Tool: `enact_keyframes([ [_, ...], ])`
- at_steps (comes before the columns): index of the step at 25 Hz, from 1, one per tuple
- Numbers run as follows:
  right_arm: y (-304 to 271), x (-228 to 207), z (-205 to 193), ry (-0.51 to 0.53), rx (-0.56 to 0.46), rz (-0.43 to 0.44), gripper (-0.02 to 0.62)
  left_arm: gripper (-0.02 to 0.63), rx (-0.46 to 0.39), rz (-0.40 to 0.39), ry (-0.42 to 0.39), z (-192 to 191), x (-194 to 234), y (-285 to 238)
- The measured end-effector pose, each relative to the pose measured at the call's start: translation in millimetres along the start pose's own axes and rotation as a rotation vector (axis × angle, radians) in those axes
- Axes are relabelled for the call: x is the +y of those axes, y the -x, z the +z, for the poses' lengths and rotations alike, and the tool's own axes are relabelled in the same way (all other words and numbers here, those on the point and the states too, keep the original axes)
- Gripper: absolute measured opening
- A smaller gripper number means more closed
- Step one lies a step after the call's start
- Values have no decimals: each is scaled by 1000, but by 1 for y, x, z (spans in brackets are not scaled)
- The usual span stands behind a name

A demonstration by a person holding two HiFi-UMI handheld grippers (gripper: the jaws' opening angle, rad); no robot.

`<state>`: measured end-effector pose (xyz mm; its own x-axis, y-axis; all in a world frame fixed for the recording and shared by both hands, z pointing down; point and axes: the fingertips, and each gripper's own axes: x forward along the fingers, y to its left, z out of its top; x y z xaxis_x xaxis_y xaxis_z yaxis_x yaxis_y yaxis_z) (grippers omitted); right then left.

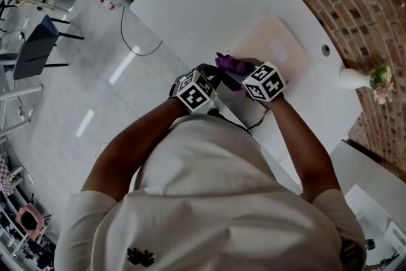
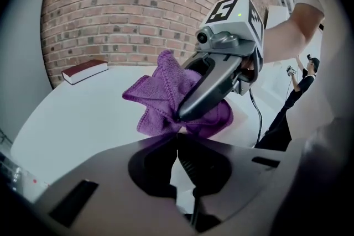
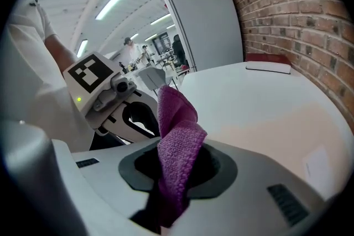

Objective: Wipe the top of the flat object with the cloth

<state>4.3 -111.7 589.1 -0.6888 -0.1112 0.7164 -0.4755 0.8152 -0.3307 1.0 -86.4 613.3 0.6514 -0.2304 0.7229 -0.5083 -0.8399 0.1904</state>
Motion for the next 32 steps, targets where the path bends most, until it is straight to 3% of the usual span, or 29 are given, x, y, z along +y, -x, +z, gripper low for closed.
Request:
enact_keyframes([
  [21,45,-137,17,-31,-26,-189,127,25,13,21,-31,3,-1,-3],
  [32,75,-223,20,33,77,-309,127,25,8,25,1,4,0,-5],
])
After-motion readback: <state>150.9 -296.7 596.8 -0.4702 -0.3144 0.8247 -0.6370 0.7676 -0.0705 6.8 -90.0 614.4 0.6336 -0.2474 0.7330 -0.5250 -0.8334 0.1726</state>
